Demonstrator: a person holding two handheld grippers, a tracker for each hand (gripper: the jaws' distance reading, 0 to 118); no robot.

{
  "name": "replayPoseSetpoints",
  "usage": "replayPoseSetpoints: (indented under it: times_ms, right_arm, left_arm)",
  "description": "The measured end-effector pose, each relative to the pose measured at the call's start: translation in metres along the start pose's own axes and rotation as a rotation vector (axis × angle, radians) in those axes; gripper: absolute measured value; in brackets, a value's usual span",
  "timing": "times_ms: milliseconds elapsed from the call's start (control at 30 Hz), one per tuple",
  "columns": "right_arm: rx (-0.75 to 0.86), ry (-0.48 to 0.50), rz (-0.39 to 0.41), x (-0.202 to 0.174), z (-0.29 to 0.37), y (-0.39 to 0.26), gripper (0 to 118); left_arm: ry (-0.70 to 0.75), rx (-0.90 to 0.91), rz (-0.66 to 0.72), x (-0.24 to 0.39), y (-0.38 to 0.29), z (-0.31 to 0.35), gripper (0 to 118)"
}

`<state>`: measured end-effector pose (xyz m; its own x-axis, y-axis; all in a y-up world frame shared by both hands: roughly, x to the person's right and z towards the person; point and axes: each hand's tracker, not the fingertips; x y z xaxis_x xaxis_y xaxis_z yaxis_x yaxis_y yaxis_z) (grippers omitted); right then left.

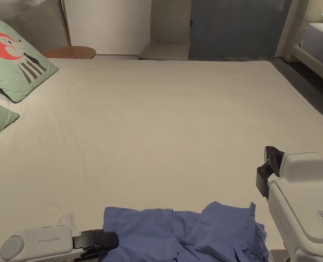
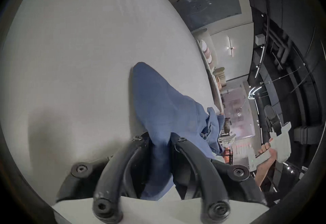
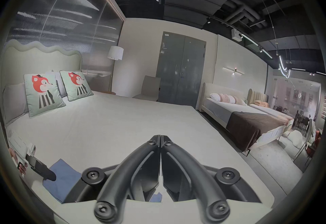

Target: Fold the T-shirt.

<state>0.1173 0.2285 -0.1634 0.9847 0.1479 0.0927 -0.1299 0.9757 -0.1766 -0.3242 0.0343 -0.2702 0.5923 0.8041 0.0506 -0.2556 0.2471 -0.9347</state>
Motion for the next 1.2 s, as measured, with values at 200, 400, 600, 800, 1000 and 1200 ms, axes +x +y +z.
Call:
replayPoseSetpoints:
  times_ms: [200,400,600,800,1000,1200]
  right_arm:
    - [0.006,0.013,-0.005,-0.001,-0.002,0.002,1]
    - [0.019,0.034,-0.016,-0.004,-0.001,0.004,1]
    - [0.013,0.058,-0.026,-0.007,0.001,0.002,1]
    - [0.019,0.061,-0.033,-0.002,0.005,0.003,1]
    - [0.026,0.054,-0.049,0.007,0.011,0.002,1]
    - [0.026,0.037,-0.062,0.019,0.017,-0.001,1]
  left_arm:
    - [0.066,0.050,-0.088,0.019,-0.005,0.033,13]
    - [0.251,0.112,-0.142,0.018,0.004,0.097,13]
    - [0.494,0.108,-0.224,0.071,-0.003,0.108,13]
    - [0.493,0.073,-0.374,0.145,-0.012,0.067,13]
    - [0.398,-0.038,-0.534,0.208,-0.026,0.007,13]
    - [0.357,-0.158,-0.592,0.235,-0.043,-0.069,13]
